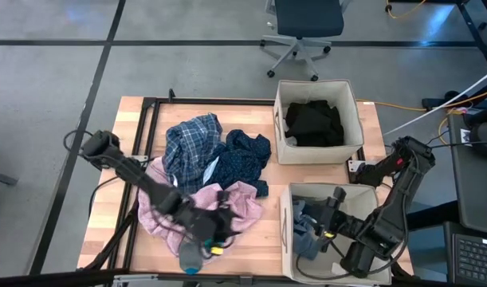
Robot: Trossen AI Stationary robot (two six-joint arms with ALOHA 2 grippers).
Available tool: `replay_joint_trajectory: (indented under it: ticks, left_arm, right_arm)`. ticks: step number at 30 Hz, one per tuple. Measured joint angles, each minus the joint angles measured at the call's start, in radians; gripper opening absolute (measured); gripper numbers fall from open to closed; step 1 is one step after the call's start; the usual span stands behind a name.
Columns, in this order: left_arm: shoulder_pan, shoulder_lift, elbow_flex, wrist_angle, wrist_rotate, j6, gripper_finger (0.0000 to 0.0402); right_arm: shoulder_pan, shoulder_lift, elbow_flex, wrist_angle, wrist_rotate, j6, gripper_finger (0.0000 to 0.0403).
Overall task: Sort clothes
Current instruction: Put the blue sock into the bottom laundry organizer
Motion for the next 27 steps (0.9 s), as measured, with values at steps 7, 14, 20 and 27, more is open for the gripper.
replay_joint_trajectory:
  ticks: [7, 14, 20, 27]
  left_arm:
    - [-0.142, -0.11, -0.264, 0.019, -0.107, -0.263, 0.0186]
    - [-0.226, -0.141, -0.492, 0.292, -0.15, -0.318, 0.0186]
    - [-0.254, -0.174, -0.639, 0.602, -0.16, -0.202, 0.0186]
    - [-0.225, -0.266, -0.779, 0.761, -0.179, -0.132, 0.0186]
  right_arm:
    - [-0.13, 0.007, 0.004, 0.457, -0.081, -0.453, 0.0214]
    - [-0.288, 0.1, 0.003, 0.926, -0.334, -0.876, 0.0214]
    - [-0.381, 0.229, 0.004, 1.152, -0.577, -1.003, 0.0214]
    - [-0.464, 0.324, 0.005, 1.27, -0.675, -1.017, 0.0214]
